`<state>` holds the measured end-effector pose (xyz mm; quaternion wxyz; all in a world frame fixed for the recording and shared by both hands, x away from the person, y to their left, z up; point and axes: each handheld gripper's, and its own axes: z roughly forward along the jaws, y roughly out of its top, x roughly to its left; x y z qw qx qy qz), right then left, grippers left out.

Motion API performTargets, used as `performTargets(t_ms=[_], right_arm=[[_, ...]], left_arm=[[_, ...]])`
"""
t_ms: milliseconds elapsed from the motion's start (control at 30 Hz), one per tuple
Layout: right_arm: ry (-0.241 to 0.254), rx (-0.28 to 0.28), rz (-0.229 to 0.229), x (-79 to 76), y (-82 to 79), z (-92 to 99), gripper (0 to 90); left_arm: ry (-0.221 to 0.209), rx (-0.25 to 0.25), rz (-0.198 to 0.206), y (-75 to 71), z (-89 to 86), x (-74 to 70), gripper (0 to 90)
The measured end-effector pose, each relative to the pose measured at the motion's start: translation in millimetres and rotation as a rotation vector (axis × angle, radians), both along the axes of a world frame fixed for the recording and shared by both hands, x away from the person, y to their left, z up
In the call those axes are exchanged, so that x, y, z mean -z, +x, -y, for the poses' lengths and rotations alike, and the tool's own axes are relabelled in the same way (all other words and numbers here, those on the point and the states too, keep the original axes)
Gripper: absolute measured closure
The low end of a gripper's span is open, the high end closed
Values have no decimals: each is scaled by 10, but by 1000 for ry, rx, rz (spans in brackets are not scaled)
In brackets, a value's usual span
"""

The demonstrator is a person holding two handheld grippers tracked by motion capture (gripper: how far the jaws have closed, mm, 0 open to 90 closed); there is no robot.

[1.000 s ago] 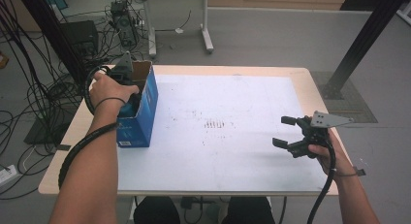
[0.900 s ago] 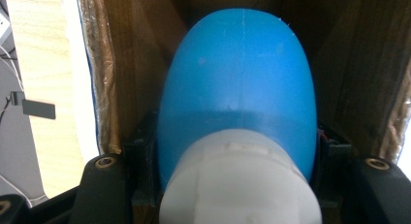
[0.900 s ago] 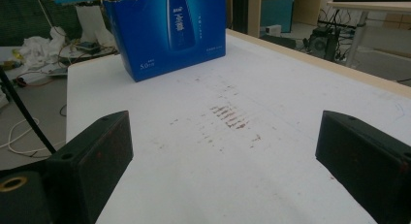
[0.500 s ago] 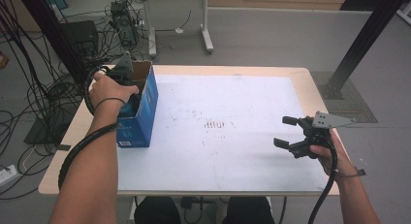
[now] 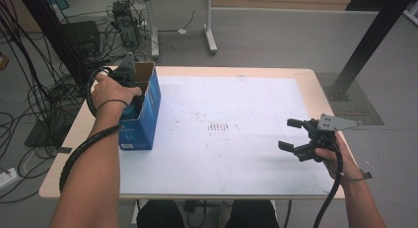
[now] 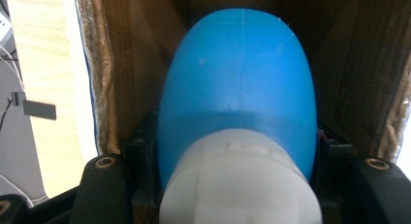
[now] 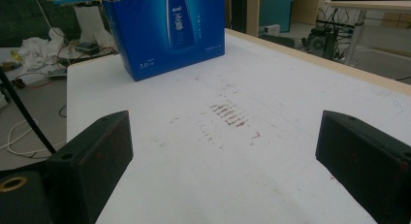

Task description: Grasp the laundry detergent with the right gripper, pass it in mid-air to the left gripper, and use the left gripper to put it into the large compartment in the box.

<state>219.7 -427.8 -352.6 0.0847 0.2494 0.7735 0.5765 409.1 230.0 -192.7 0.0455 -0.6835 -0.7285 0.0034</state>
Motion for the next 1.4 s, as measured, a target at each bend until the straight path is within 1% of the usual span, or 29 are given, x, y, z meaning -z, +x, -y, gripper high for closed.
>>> performTargets(t_ms=[300, 467, 533, 567, 667, 800, 867, 900, 1033, 1233, 1300, 1333, 1400], right_arm=[[5, -4, -3, 20, 19, -5, 57], [3, -2, -4, 33, 19, -2, 57], [7, -2, -8, 44, 20, -1, 57], [4, -2, -8, 44, 23, -3, 57], [9, -3, -9, 55, 30, -9, 57], [7, -6, -7, 58, 42, -17, 57], [6, -7, -7, 55, 48, -21, 57], [4, -7, -6, 50, 50, -21, 57], [2, -6, -6, 43, 49, -21, 57], [1, -5, -3, 31, 43, -19, 57], [1, -6, -1, 22, 44, -26, 57], [3, -7, 0, 20, 44, -29, 57], [2, -8, 6, 6, 45, -33, 57]], left_arm=[[-5, -7, -4, 14, -17, 2, 374], [-21, -14, 9, -3, -64, -9, 368], [-13, -15, 7, 5, -59, -27, 353], [-17, -19, 12, -1, -69, -34, 334], [-17, -21, 18, -4, -75, -58, 335], [-10, -23, 14, 4, -66, -73, 324], [-11, -23, 4, 23, -71, -94, 325], [-7, -25, 4, 24, -66, -105, 328], [-18, -28, 11, 17, -84, -155, 330], [-27, -30, 23, -7, -83, -272, 335], [-24, -26, 32, -20, -77, -329, 342], [-15, -25, 40, -30, -61, -369, 341], [-15, -25, 49, -44, -62, -434, 341]])
